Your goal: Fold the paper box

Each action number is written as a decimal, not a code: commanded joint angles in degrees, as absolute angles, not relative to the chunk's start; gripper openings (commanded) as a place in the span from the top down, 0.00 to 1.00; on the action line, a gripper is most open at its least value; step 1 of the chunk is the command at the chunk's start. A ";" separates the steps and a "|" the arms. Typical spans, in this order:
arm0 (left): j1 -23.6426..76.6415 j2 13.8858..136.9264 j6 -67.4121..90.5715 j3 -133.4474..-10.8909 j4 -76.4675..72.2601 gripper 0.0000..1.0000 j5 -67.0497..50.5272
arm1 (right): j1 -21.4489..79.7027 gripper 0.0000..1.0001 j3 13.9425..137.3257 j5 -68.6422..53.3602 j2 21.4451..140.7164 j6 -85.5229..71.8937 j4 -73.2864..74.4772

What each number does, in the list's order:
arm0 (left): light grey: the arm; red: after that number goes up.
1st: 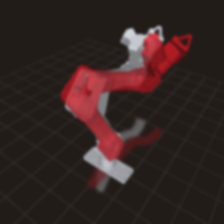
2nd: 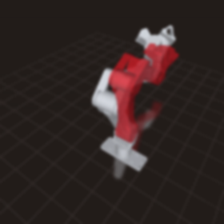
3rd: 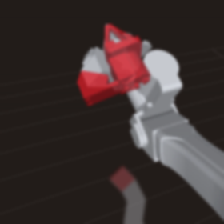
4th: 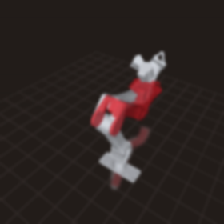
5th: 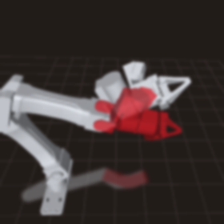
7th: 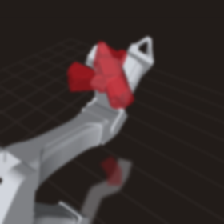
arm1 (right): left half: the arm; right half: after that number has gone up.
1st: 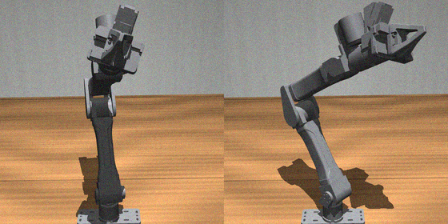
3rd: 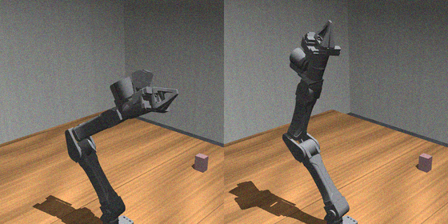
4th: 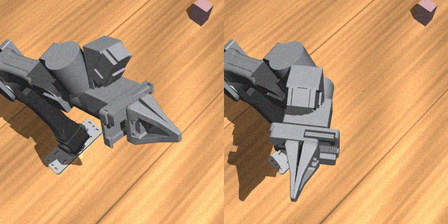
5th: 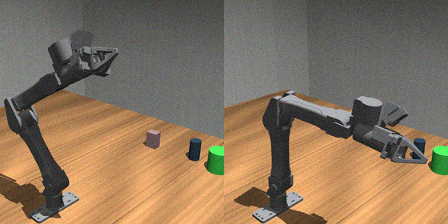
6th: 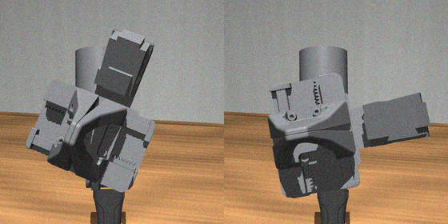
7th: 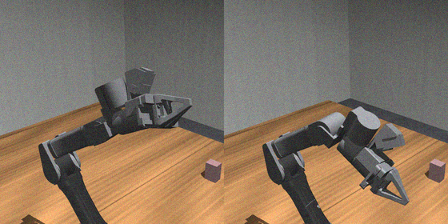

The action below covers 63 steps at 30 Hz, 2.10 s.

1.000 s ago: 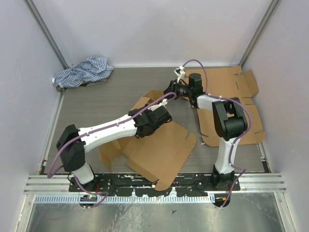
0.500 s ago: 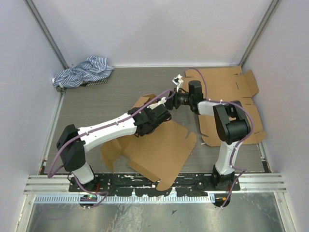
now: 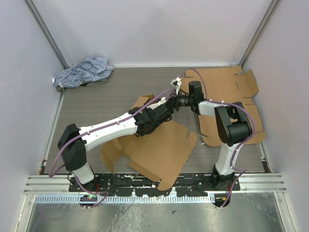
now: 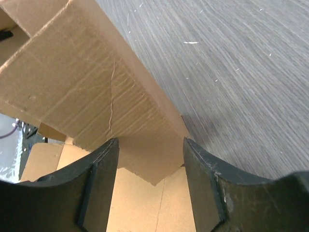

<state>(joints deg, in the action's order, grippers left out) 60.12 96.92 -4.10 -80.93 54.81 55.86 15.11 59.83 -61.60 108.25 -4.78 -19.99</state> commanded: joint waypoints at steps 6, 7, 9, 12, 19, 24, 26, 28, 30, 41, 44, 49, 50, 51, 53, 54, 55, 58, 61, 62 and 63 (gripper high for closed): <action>60.04 99.07 -2.23 -82.77 57.97 1.00 50.39 | 17.87 0.35 61.66 -63.28 106.19 2.88 -16.27; 60.03 99.37 -2.04 -82.91 57.99 1.00 50.26 | 18.87 0.35 62.02 -61.78 106.10 3.81 -14.87; 60.10 99.60 -1.83 -83.05 58.13 1.00 49.98 | 19.96 0.34 62.90 -59.33 106.16 5.02 -13.31; 60.03 99.33 -1.59 -83.00 57.99 1.00 49.41 | 20.54 0.33 63.13 -56.47 106.02 4.59 -14.41; 60.40 99.24 -1.82 -83.24 58.14 1.00 48.35 | 20.56 0.32 64.00 -54.40 105.55 3.26 -16.92; 60.77 99.75 -1.85 -83.73 58.41 1.00 48.28 | 20.49 0.31 67.50 -54.80 106.14 5.87 -12.15; 60.92 99.97 -1.85 -83.91 58.52 1.00 48.34 | 20.55 0.30 68.69 -55.09 106.42 7.14 -10.21; 61.01 100.26 -1.85 -83.96 58.69 1.00 48.31 | 20.48 0.30 70.04 -56.87 107.02 9.37 -7.51; 61.11 100.39 -1.85 -84.15 58.65 1.00 48.17 | 20.51 0.30 72.38 -59.00 108.05 12.91 -2.60; 61.45 102.93 -0.79 -85.98 59.78 1.00 50.58 | 19.07 0.30 76.57 -62.97 108.26 21.99 9.29; 62.76 104.54 0.19 -86.91 61.88 1.00 52.80 | 18.68 0.30 77.61 -63.33 109.00 23.29 11.50; 64.88 106.85 3.09 -88.87 65.76 1.00 56.09 | 17.80 0.29 76.86 -64.89 108.58 25.23 13.32; 65.14 106.95 3.45 -89.23 66.17 1.00 56.42 | 17.46 0.29 76.43 -65.43 108.36 25.75 13.57; 65.34 107.02 3.65 -89.55 66.46 1.00 56.80 | 17.10 0.29 76.05 -66.09 108.17 26.21 14.00; 65.47 106.92 4.09 -90.15 67.48 1.00 57.62 | 16.11 0.28 75.52 -67.77 107.79 27.30 15.11; 65.46 106.83 4.33 -90.45 67.98 1.00 57.99 | 15.42 0.26 75.53 -69.30 107.68 28.14 16.03; 65.48 106.71 4.39 -90.66 68.54 1.00 58.27 | 14.93 0.22 75.67 -70.25 107.67 28.87 16.92; 65.48 106.00 4.09 -90.90 69.00 1.00 58.75 | 14.16 0.17 76.88 -72.36 108.12 32.19 21.04; 65.50 105.56 4.04 -91.26 69.30 1.00 58.64 | 13.80 0.07 78.28 -74.64 108.80 36.15 25.26; 65.50 105.51 4.04 -91.29 69.31 1.00 58.58 | 13.72 0.06 78.72 -75.68 109.18 37.34 26.61; 65.48 105.52 4.04 -91.31 69.31 1.00 58.58 | 13.68 0.06 79.24 -76.08 109.57 38.66 27.99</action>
